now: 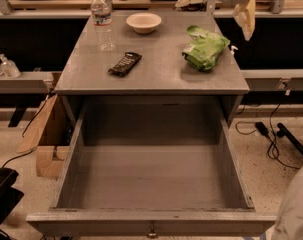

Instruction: Place green rice chip bag into top drawer

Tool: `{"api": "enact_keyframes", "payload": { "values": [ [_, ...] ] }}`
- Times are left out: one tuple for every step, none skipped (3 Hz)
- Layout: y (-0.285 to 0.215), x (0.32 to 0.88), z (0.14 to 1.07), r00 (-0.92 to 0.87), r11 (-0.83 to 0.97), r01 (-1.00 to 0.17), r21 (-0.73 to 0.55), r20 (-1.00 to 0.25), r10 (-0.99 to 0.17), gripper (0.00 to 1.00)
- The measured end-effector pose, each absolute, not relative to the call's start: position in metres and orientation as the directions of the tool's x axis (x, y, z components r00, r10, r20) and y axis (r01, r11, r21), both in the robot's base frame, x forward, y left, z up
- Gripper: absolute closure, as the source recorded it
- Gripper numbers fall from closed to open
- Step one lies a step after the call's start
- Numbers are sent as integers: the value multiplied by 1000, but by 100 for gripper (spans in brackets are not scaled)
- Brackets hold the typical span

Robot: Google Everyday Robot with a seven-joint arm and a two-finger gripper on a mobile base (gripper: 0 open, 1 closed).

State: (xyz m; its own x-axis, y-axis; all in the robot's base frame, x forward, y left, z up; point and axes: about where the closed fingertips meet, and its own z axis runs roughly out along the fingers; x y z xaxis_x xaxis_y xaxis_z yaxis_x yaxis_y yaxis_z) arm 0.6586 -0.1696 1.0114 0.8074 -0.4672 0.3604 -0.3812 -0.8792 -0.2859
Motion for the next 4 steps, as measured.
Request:
{"api": "enact_keyframes", "payload": {
  "values": [
    [-179, 705, 987, 766, -895, -396, -205, 463, -445, 0],
    [-204, 744, 964, 750, -909, -400, -117, 528, -398, 0],
    [-226, 769, 942, 748, -908, -410, -81, 540, -386, 0],
    [-227, 783, 918, 770, -907, -412, -85, 500, -396, 0]
  ]
}}
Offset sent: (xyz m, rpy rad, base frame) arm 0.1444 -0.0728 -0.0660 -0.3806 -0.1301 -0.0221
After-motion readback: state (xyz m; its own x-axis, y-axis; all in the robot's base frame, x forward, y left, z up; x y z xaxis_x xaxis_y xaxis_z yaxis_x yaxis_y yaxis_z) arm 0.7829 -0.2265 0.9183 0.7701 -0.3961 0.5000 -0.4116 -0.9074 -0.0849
